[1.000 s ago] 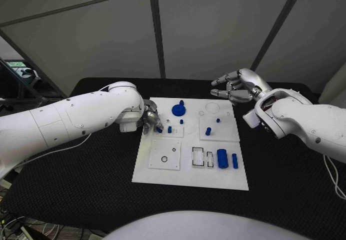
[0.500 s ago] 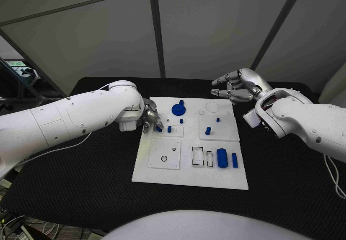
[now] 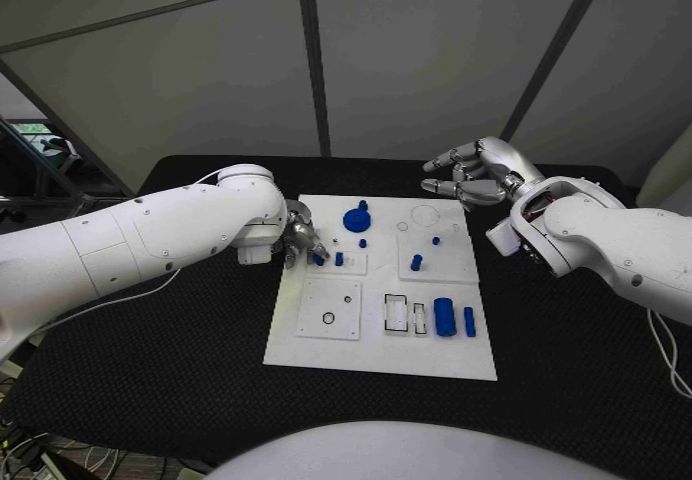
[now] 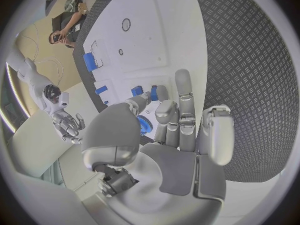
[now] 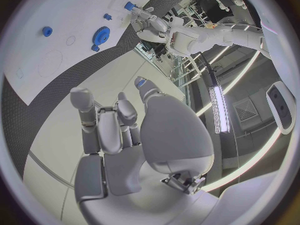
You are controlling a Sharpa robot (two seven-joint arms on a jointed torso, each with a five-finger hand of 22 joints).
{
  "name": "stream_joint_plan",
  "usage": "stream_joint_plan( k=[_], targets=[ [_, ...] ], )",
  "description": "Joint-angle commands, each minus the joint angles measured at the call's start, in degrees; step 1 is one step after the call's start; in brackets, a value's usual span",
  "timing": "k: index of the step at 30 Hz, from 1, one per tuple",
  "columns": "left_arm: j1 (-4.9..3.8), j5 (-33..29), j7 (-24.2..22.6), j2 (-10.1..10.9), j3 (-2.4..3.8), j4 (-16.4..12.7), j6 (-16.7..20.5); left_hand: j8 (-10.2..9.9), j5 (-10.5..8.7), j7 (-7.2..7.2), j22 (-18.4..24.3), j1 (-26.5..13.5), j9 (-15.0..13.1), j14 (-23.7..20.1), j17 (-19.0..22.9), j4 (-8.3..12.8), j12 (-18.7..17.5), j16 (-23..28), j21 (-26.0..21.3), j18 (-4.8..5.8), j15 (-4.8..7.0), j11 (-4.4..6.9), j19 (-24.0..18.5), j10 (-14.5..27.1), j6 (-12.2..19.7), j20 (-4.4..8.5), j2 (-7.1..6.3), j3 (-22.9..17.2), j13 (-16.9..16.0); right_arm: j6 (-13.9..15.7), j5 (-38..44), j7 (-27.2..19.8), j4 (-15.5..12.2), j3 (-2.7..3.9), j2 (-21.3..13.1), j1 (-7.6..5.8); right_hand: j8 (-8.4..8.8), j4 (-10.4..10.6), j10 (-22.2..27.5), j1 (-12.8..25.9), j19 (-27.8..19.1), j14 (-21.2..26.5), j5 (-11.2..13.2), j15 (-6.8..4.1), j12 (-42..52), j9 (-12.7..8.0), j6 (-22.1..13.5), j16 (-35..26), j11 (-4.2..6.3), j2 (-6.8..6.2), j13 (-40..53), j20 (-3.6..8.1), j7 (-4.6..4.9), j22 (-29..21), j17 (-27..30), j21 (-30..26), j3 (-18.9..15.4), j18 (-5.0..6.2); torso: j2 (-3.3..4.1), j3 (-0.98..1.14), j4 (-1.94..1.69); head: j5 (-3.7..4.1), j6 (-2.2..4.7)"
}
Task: Assemble the parts on the task board
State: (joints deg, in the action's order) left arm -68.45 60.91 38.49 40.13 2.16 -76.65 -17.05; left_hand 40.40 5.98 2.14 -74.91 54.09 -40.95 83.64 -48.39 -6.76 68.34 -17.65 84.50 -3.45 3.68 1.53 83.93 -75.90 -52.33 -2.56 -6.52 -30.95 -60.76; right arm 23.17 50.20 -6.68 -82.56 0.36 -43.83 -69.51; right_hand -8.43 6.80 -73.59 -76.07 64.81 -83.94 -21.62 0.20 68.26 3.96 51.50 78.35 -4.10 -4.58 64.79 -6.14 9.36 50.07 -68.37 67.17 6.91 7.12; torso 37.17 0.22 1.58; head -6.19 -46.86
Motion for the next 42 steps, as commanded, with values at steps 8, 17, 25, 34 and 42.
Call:
stream_joint_plan(
  k=[8,17,25,34,42],
  targets=[
    [0.26,0.85,1.34,-0.14,-0.22,0.2,-0.43,-0.69,-0.04,0.07,-9.75,-1.64,-0.05,-0.09,-0.11,-1.78,0.53,0.16,0.49,1.97,0.28,-0.12,3.4,-0.47,-0.63,0.34,-0.05,4.93,-0.11,-0.02,0.18,-0.16,0.01,0.04,0.06,-0.09,-0.25,0.35,0.1,0.29,-0.1,-1.49,-0.14,-0.46,-0.17,-0.08,-0.01,-0.36,0.01,0.3,-0.06,0.05,-0.15,-0.1,0.05,-0.23,-0.11,0.95,0.05,-0.01,0.0,-0.03,-0.05],
    [0.27,0.77,1.31,-0.24,-0.22,-0.04,-0.02,-0.84,-0.06,0.0,-9.97,-2.48,-0.21,-0.08,-0.15,-3.77,0.74,0.2,0.62,2.01,0.3,-0.07,3.48,-0.57,-0.86,0.37,-0.63,10.67,-0.2,-0.13,0.18,-0.1,0.18,0.04,0.16,-0.09,-0.24,0.38,0.2,0.32,-0.17,-1.46,-0.09,-0.46,-0.26,-0.09,-0.07,-0.45,0.0,0.26,-0.17,0.05,-0.14,-0.23,0.19,-0.32,-0.16,0.97,0.03,0.01,0.0,-0.02,-0.12],
    [0.28,0.72,1.3,-0.15,-0.22,-0.13,0.12,-0.87,0.02,-0.04,-10.01,-1.8,-0.28,-0.07,-0.16,-3.95,0.74,0.21,0.63,2.02,0.32,-0.04,3.49,-0.56,-0.9,0.39,-0.2,11.89,-0.15,-0.24,0.18,-0.03,0.28,0.04,0.19,-0.09,-0.23,0.4,0.19,0.34,-0.19,-1.46,-0.08,-0.45,-0.24,-0.09,-0.1,-0.45,0.0,0.26,-0.14,0.05,-0.13,-0.27,0.17,-0.35,-0.17,0.98,0.02,-0.01,-0.03,0.06,-0.16],
    [0.29,0.72,1.29,0.0,-0.21,-0.65,0.29,-0.89,0.13,-0.08,-10.0,-0.85,-0.34,-0.06,-0.17,-3.93,0.75,0.21,0.59,2.01,0.33,-0.01,3.48,-0.57,-0.93,0.4,0.53,12.59,-0.11,-0.34,0.18,-0.01,0.37,0.04,0.25,-0.09,-0.23,0.4,0.19,0.34,-0.19,-1.46,-0.08,-0.45,-0.24,-0.09,-0.1,-0.45,0.0,0.26,-0.14,0.05,-0.13,-0.27,0.17,-0.35,-0.17,0.98,0.05,-0.05,-0.03,0.02,-0.15],
    [0.3,0.72,1.31,0.16,-0.21,-1.05,0.52,-1.14,0.46,-0.26,-9.98,2.78,-0.39,-0.05,-0.17,-3.08,0.72,0.23,0.52,1.99,0.41,0.14,3.45,-0.51,-0.67,0.43,3.55,11.5,0.0,-0.37,0.18,-0.01,0.5,0.04,0.32,-0.09,-0.23,0.4,0.19,0.34,-0.19,-1.46,-0.08,-0.45,-0.24,-0.09,-0.1,-0.45,0.0,0.26,-0.14,0.05,-0.13,-0.27,0.17,-0.35,-0.17,0.98,0.04,-0.03,0.0,-0.01,-0.2]
  ],
)
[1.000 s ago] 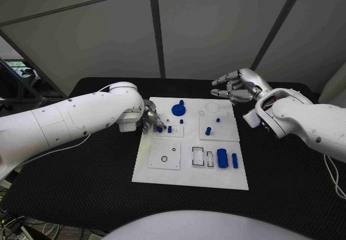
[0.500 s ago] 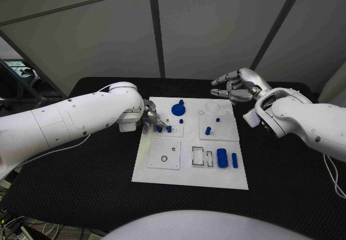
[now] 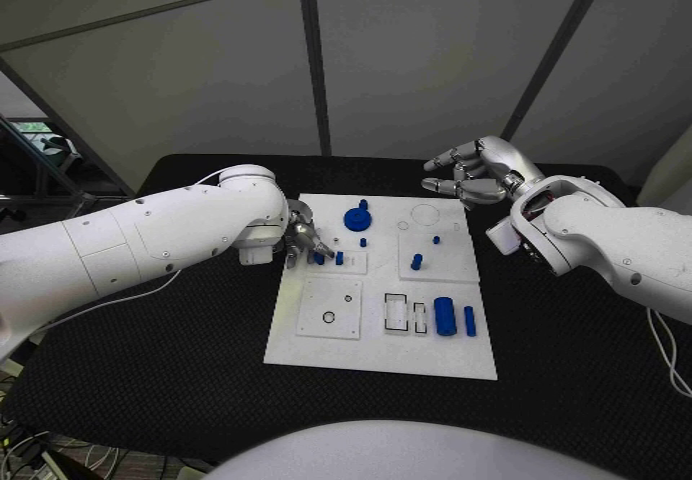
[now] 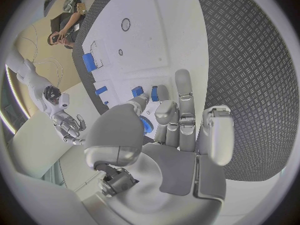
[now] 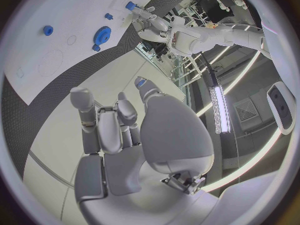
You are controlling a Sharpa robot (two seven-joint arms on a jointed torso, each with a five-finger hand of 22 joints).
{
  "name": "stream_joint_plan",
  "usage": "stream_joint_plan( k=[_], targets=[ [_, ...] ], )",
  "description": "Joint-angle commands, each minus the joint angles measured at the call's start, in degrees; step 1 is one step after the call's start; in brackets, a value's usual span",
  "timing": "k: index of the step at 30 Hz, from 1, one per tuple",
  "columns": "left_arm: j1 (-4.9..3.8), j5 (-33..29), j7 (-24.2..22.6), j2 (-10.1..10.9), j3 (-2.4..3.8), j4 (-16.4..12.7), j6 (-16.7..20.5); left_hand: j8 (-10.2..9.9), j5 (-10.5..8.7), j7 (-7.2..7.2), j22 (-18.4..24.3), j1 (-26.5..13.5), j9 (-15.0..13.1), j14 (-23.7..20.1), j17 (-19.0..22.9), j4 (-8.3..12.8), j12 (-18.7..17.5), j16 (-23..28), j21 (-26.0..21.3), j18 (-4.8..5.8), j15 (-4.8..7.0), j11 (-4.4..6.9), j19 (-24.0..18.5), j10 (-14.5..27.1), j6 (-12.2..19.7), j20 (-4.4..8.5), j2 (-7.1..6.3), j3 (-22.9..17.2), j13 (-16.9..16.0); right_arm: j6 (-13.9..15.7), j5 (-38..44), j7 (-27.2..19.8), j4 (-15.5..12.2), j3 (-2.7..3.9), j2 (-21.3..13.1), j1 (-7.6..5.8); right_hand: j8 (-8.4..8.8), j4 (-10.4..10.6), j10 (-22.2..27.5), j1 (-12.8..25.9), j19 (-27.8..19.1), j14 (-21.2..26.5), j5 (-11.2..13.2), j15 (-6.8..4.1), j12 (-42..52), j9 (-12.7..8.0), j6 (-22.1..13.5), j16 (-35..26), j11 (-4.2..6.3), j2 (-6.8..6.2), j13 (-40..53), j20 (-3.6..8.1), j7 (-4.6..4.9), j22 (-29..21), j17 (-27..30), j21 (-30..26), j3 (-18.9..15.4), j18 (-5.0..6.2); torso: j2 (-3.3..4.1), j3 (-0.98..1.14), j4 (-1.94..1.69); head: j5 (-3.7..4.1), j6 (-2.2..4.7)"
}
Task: Assemble the parts on the task board
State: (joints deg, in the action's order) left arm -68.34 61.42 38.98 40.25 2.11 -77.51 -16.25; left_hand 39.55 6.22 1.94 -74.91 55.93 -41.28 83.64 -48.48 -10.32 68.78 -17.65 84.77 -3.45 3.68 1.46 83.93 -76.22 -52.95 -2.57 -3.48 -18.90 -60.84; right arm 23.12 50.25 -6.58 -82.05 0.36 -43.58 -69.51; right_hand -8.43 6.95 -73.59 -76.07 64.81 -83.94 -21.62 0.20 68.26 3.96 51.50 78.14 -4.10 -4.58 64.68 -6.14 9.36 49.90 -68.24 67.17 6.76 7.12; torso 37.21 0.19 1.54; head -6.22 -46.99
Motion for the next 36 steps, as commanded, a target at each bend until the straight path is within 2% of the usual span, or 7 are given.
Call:
stream_joint_plan(
  k=[1,4,11,21,32,36],
  targets=[
    [0.19,0.21,0.83,0.05,-0.16,-0.23,-0.26,-0.38,0.21,-0.09,-10.0,1.6,-0.05,-0.05,-0.08,0.74,0.27,0.24,0.25,1.99,0.43,0.25,3.46,-0.17,0.05,0.46,0.96,-1.18,0.09,-0.32,0.13,-0.12,0.01,0.04,0.08,-0.09,-0.23,0.25,0.19,0.34,-0.19,-1.46,-0.08,-0.45,-0.24,-0.09,-0.1,-0.24,0.0,0.26,-0.03,0.05,-0.13,-0.1,0.04,-0.35,-0.03,0.98,0.0,0.0,0.04,0.02,-0.1],
    [0.19,0.21,0.83,0.08,-0.15,-0.36,-0.25,-0.57,0.23,-0.15,-10.01,2.75,-0.02,-0.05,-0.08,1.27,0.24,0.24,0.24,1.99,0.46,0.31,3.46,-0.13,0.24,0.5,1.5,-2.83,0.13,-0.33,0.13,-0.11,0.05,0.04,0.1,-0.09,-0.23,0.25,0.19,0.34,-0.19,-1.46,-0.08,-0.45,-0.24,-0.09,-0.1,-0.24,0.0,0.26,-0.03,0.05,-0.13,-0.1,0.04,-0.35,-0.03,0.98,0.0,0.0,0.03,0.02,-0.1],
    [0.19,0.21,0.84,0.15,-0.14,-0.67,-0.15,-0.69,0.23,-0.16,-10.04,3.16,-0.01,-0.06,-0.08,1.56,0.2,0.25,0.25,2.0,0.48,0.33,3.48,-0.09,0.34,0.51,1.29,-4.0,0.18,-0.35,0.13,-0.1,0.12,0.04,0.15,-0.09,-0.23,0.25,0.19,0.34,-0.19,-1.46,-0.08,-0.45,-0.24,-0.09,-0.1,-0.24,0.0,0.26,-0.03,0.05,-0.13,-0.1,0.04,-0.35,-0.03,0.98,0.01,0.0,0.01,0.03,-0.15],
    [0.19,0.21,0.83,0.16,-0.13,-0.84,-0.22,-0.72,0.13,-0.05,-10.05,2.33,-0.02,-0.05,-0.07,1.16,0.19,0.25,0.23,2.0,0.44,0.25,3.48,-0.09,0.23,0.5,0.11,-4.47,0.25,-0.42,0.13,-0.09,0.2,0.04,0.23,-0.09,-0.23,0.25,0.19,0.34,-0.19,-1.46,-0.08,-0.45,-0.24,-0.09,-0.1,-0.24,0.0,0.26,-0.03,0.05,-0.13,-0.1,0.04,-0.35,-0.03,0.98,0.0,0.02,0.0,-0.02,-0.29],
    [0.18,0.22,0.81,0.01,-0.13,-0.67,0.29,-0.58,-0.1,0.15,-10.04,-0.49,-0.16,-0.04,-0.07,-0.78,0.15,0.25,0.16,1.99,0.34,0.07,3.46,-0.09,-0.26,0.41,-1.79,-3.81,0.48,-0.44,0.13,-0.16,0.26,0.04,0.32,-0.08,-0.23,0.25,0.19,0.34,-0.19,-1.46,-0.08,-0.45,-0.24,-0.09,-0.1,-0.24,0.0,0.26,-0.03,0.05,-0.13,-0.1,0.04,-0.35,-0.03,0.98,-0.01,0.03,0.03,-0.02,-0.29],
    [0.18,0.22,0.8,-0.05,-0.13,-0.63,0.39,-0.54,-0.12,0.15,-10.08,-0.78,-0.2,-0.04,-0.07,-1.0,0.16,0.25,0.18,1.99,0.33,0.06,3.48,-0.11,-0.34,0.4,-1.97,-3.56,0.51,-0.44,0.13,-0.21,0.25,0.04,0.34,-0.08,-0.23,0.32,0.16,0.39,-0.17,-1.47,-0.06,-0.44,-0.16,-0.1,-0.15,-0.24,-0.01,0.29,0.04,0.05,-0.12,-0.09,-0.01,-0.37,-0.06,0.97,0.0,0.02,0.05,0.04,-0.34]
  ],
)
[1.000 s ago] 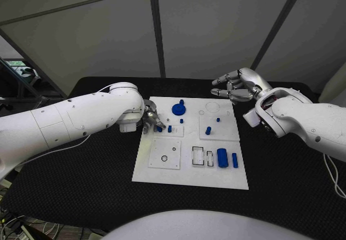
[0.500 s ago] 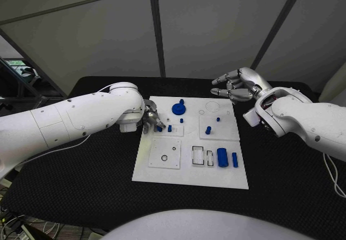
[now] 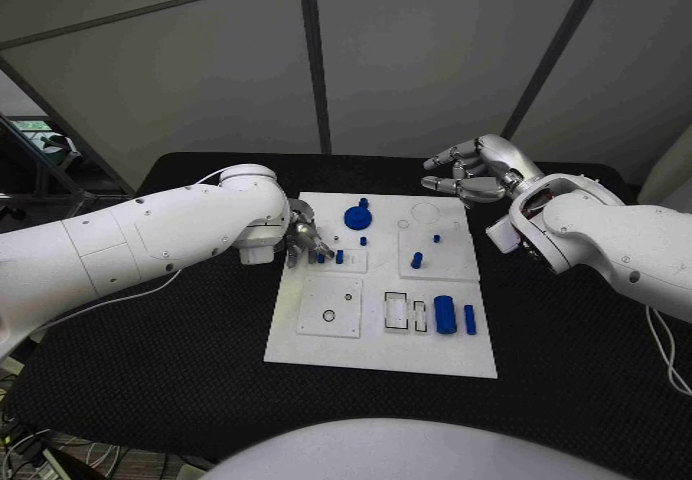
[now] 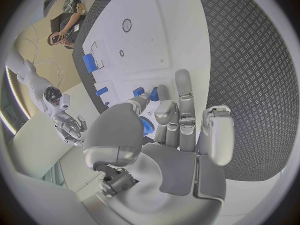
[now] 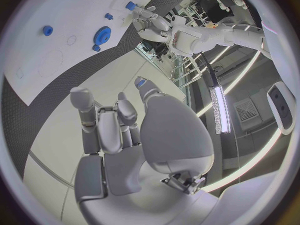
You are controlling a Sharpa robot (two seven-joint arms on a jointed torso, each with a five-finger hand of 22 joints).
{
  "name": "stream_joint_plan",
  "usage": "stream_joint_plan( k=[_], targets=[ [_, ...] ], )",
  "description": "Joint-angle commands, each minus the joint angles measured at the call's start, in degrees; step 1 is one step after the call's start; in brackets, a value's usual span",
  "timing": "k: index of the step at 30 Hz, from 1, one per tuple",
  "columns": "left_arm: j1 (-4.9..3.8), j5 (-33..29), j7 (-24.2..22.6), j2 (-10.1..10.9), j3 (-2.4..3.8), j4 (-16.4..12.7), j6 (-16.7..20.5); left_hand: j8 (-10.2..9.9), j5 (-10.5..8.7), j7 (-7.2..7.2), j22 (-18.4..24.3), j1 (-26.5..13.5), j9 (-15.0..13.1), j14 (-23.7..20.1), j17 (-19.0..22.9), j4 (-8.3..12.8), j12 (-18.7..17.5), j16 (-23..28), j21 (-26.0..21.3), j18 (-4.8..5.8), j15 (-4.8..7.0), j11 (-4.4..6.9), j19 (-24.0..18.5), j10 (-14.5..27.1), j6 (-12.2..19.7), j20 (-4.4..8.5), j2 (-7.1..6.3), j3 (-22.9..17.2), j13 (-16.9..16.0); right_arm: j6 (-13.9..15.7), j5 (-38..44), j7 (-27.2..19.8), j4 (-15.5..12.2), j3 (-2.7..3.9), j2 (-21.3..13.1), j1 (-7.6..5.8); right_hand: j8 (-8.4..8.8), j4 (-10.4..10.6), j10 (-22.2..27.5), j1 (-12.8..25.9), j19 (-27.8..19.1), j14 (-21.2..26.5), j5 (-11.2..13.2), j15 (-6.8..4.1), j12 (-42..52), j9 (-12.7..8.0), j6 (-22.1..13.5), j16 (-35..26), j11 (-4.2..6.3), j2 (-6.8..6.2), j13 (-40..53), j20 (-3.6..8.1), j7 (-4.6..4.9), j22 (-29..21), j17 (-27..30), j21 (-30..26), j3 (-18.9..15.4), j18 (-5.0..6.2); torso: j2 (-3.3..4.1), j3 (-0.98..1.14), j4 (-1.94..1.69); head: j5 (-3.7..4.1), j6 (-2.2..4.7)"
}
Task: Assemble the parts on the task board
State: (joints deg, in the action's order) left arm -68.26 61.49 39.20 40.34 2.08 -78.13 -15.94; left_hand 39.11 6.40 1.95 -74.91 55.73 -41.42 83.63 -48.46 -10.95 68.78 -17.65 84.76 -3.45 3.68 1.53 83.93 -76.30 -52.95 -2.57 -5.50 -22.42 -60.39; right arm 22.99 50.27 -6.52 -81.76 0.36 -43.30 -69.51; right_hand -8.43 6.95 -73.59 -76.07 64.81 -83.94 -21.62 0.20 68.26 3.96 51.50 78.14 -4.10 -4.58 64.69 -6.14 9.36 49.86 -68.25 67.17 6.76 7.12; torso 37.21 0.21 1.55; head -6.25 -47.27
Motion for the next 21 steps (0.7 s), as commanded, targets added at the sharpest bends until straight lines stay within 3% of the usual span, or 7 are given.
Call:
stream_joint_plan(
  k=[1,13,21],
  targets=[
    [0.1,0.14,0.59,-0.16,-0.09,0.0,0.09,-0.08,-0.3,0.14,-10.1,-0.65,-0.07,-0.03,-0.08,-0.43,0.16,0.25,0.21,2.0,0.34,-0.02,3.49,-0.04,-0.36,0.4,0.02,0.01,0.07,-0.31,0.12,-0.27,-0.04,0.04,0.05,-0.08,-0.23,0.36,0.14,0.41,-0.16,-1.47,-0.05,-0.44,-0.12,-0.1,-0.18,-0.24,-0.02,0.31,0.07,0.05,-0.12,-0.04,-0.02,-0.38,-0.08,0.97,-0.02,-0.01,0.03,0.08,-0.03],
    [0.1,0.14,0.58,-0.2,-0.08,0.44,0.36,-0.06,-0.31,0.14,-10.12,-0.78,-0.09,-0.03,-0.08,-0.55,0.14,0.25,0.22,2.0,0.34,-0.02,3.5,-0.03,-0.39,0.4,-0.02,0.12,0.11,-0.38,0.12,-0.23,-0.05,0.04,0.0,-0.08,-0.23,0.36,0.14,0.41,-0.16,-1.47,-0.05,-0.44,-0.12,-0.1,-0.18,-0.24,-0.02,0.31,0.07,0.05,-0.12,-0.04,-0.02,-0.38,-0.08,0.97,-0.01,0.0,0.0,0.14,0.05],
    [0.1,0.15,-0.09,0.09,0.24,0.12,3.36,0.02,-0.26,0.2,-9.85,-1.73,-0.25,-0.04,-0.08,-1.45,-0.08,0.26,-0.09,1.92,0.3,-0.07,3.35,0.19,-0.27,0.37,-0.83,1.37,0.49,-0.51,0.12,-0.2,0.07,0.03,0.09,-0.08,-0.23,0.36,0.14,0.41,-0.16,-1.47,-0.05,-0.44,-0.12,-0.1,-0.18,-0.24,-0.02,0.31,0.07,0.05,-0.12,-0.04,-0.02,-0.38,-0.08,0.97,0.01,-0.05,0.01,0.24,0.05]
  ],
)
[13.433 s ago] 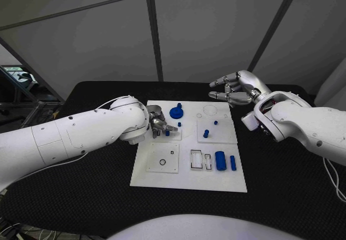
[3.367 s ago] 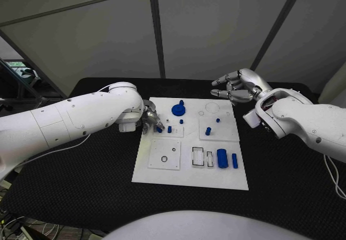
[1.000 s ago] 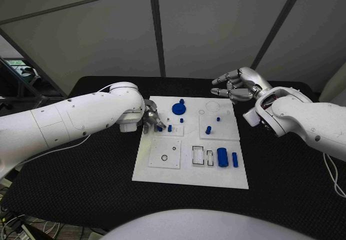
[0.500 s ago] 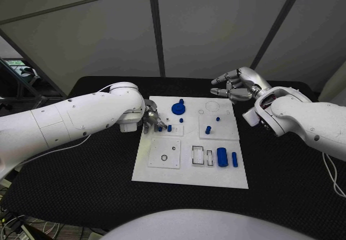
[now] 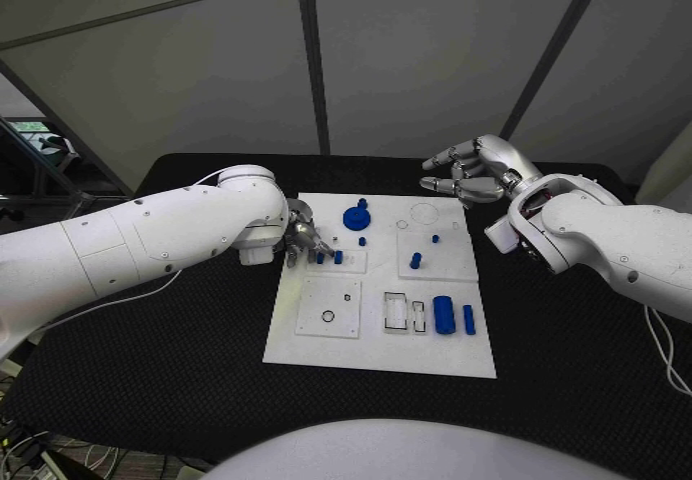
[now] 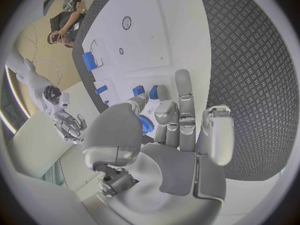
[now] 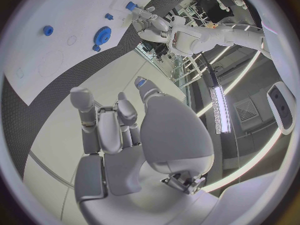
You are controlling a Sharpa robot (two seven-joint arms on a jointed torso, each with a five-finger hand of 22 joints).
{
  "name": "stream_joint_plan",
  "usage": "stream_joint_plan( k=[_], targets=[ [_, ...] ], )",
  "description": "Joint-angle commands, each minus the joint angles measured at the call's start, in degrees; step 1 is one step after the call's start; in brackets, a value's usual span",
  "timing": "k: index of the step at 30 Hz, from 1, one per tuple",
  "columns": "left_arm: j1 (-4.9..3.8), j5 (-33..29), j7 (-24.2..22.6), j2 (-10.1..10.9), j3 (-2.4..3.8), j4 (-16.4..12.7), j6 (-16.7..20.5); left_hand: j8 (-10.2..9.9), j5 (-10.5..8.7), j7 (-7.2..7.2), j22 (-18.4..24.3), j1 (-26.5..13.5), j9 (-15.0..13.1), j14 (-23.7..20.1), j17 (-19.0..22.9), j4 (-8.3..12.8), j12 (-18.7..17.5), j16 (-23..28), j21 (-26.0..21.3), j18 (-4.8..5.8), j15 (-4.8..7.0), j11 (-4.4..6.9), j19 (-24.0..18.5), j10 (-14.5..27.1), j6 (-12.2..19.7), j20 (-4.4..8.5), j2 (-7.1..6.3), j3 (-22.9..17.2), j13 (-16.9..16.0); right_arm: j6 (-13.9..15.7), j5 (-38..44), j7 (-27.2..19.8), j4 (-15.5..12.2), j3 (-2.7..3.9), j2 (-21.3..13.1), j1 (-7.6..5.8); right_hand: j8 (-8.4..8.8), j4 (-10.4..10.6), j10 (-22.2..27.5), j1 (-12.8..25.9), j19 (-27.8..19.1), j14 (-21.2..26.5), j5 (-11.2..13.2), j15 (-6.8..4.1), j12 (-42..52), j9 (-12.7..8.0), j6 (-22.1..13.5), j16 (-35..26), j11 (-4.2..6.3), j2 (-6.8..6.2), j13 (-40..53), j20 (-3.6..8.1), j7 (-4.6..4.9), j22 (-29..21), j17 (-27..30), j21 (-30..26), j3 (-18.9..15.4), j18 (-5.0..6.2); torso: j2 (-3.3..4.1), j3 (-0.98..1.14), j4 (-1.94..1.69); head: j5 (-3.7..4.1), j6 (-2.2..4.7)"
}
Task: Assemble the parts on the task board
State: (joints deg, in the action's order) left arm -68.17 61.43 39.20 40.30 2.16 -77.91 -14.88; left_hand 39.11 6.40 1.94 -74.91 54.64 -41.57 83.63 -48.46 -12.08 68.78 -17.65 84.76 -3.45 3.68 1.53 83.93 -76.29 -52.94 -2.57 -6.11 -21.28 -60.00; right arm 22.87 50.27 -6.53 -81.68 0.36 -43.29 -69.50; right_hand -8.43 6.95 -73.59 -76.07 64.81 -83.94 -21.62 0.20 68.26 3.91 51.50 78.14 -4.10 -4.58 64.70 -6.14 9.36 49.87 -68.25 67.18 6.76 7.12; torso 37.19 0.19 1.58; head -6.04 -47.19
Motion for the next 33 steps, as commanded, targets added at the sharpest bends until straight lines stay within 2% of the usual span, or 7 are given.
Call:
stream_joint_plan(
  k=[1,17,21,22,24,26,33],
  targets=[
    [0.01,0.22,-0.16,0.17,0.34,-0.15,2.63,0.03,-0.24,0.22,-9.85,-0.72,-0.11,-0.04,-0.09,-0.41,-0.12,0.26,-0.09,1.92,0.3,-0.08,3.35,0.22,-0.25,0.37,-0.25,0.36,0.15,-0.4,0.11,-0.19,0.0,0.03,0.08,-0.08,-0.23,0.36,0.14,0.41,-0.15,-1.47,-0.05,-0.44,-0.12,-0.05,-0.18,-0.24,-0.02,0.31,0.06,0.05,-0.12,-0.05,-0.02,-0.38,-0.08,0.96,0.04,-0.01,-0.01,0.01,0.0],
    [0.0,-0.22,-4.18,1.8,3.12,-1.27,11.17,-0.75,-0.13,1.0,-6.64,-0.57,-0.08,-0.14,-0.07,-2.28,-2.67,0.33,-3.57,1.0,-0.07,-0.73,1.58,2.91,1.94,0.08,-0.55,2.98,3.45,-0.3,0.11,-0.07,0.33,0.03,0.1,-0.08,-0.24,0.42,0.15,0.45,-0.16,-1.49,-0.05,-0.44,-0.1,-0.06,-0.21,-0.23,-0.02,0.33,0.06,0.05,-0.11,-0.08,-0.07,-0.41,-0.11,0.97,-0.02,0.06,-0.01,0.09,0.04],
    [-0.09,-3.22,-11.32,2.07,3.37,-1.35,15.82,-3.2,0.04,2.85,6.08,3.69,1.4,-1.97,0.23,-1.93,-12.48,1.27,-17.8,-2.3,-1.27,-2.37,-5.8,12.51,6.24,-0.73,-0.14,2.3,15.21,-0.2,0.11,-0.08,0.4,0.03,0.11,-0.08,-0.24,0.42,0.15,0.45,-0.16,-1.49,-0.05,-0.44,-0.1,-0.06,-0.21,-0.23,-0.02,0.33,0.06,0.05,-0.11,-0.08,-0.07,-0.41,-0.11,0.97,-0.06,0.07,-0.04,0.18,0.14],
    [-0.1,-3.85,-13.18,2.03,3.36,-1.37,16.75,-4.58,-0.02,3.9,13.17,5.98,2.39,1.18,-6.01,-1.26,-15.92,-9.79,-26.14,-3.85,-1.41,-3.02,-10.35,16.91,8.69,-1.17,0.04,1.02,18.65,-0.17,0.11,-0.08,0.41,0.03,0.12,-0.08,-0.24,0.42,0.2,0.45,-0.19,-1.47,-0.05,-0.44,-0.16,-0.06,-0.22,-0.29,-0.02,0.34,-0.01,0.05,-0.11,-0.14,0.03,-0.45,-0.11,0.98,-0.07,0.09,-0.03,0.16,0.16],
    [-0.14,-4.96,-17.9,1.82,3.14,-1.44,19.2,-7.28,-0.15,4.71,25.08,10.89,4.57,1.58,-11.79,0.83,-18.67,-18.86,-40.77,-6.58,-2.06,-4.25,-18.5,21.97,12.81,-1.53,-0.23,-1.57,20.35,-0.12,0.11,-0.1,0.44,0.02,0.15,-0.08,-0.24,0.43,0.23,0.44,-0.24,-1.46,-0.06,-0.44,-0.2,-0.05,-0.22,-0.33,-0.02,0.35,-0.06,0.05,-0.12,-0.22,0.08,-0.5,-0.11,0.99,-0.04,0.11,0.01,0.28,0.4],
    [-0.15,-5.17,-22.35,1.53,2.59,-1.56,21.51,-9.87,-0.14,6.6,28.8,15.68,7.18,-5.35,-7.27,3.28,-21.91,-8.67,-46.29,-6.52,-3.86,-5.05,-21.93,26.41,15.19,-2.66,-1.64,-3.93,22.47,-0.08,0.11,-0.12,0.47,0.02,0.18,-0.08,-0.24,0.43,0.23,0.44,-0.25,-1.45,-0.06,-0.44,-0.21,-0.05,-0.22,-0.33,-0.02,0.35,-0.07,0.05,-0.12,-0.23,0.09,-0.51,-0.11,1.0,-0.02,0.1,0.01,0.46,0.51],
    [-0.14,5.02,-31.43,-0.11,0.19,-1.32,25.53,-15.02,-0.49,7.04,29.75,22.57,15.56,-11.47,-10.89,7.39,-30.13,-16.44,-47.59,-6.8,-4.29,-6.46,-20.15,28.4,13.34,-3.92,-5.62,-6.15,31.16,-0.07,0.23,-0.15,0.49,0.02,0.22,-0.08,-0.24,0.43,0.23,0.44,-0.25,-1.45,-0.06,-0.44,-0.21,-0.05,-0.22,-0.33,-0.02,0.35,-0.07,0.05,-0.12,-0.23,0.09,-0.51,-0.11,1.0,0.03,0.07,0.12,0.68,0.84]
  ],
)
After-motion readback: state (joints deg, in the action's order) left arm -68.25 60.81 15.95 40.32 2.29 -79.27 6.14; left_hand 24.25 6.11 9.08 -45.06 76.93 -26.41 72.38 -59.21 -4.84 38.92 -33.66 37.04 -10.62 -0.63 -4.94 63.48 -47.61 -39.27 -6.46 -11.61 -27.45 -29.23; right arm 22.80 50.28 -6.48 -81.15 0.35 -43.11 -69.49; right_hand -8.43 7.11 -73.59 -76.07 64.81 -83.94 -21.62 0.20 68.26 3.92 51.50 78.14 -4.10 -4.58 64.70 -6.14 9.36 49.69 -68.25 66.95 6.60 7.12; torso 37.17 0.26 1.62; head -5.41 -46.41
